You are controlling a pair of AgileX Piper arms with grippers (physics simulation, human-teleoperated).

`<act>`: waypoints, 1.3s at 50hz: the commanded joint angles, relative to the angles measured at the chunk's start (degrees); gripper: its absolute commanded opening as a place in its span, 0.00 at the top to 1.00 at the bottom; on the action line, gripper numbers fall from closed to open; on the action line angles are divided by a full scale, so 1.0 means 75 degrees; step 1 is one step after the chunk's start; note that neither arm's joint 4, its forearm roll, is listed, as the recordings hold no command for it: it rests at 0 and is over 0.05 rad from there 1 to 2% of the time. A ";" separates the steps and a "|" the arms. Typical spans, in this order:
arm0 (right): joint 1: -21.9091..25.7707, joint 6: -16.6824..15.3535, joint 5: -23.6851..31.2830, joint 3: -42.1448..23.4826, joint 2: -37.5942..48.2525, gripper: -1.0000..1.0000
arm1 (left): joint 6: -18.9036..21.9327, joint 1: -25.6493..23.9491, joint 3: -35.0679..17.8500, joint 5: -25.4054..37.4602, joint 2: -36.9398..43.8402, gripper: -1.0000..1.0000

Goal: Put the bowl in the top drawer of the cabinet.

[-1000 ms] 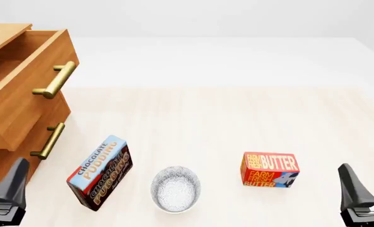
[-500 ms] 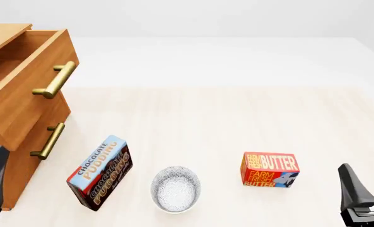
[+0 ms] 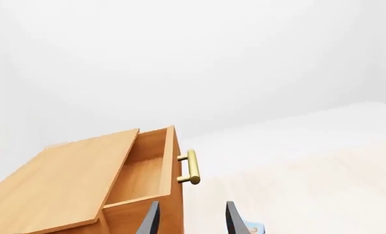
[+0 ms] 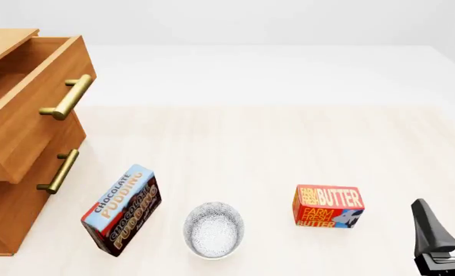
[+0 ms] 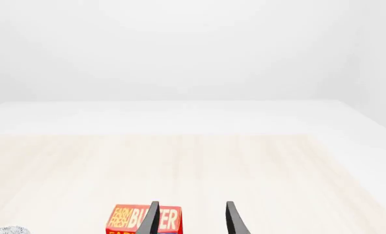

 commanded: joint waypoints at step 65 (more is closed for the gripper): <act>0.0000 0.0001 0.0000 0.0000 0.0000 0.00 | -0.1260 0.0166 -0.4918 0.1378 0.4717 0.00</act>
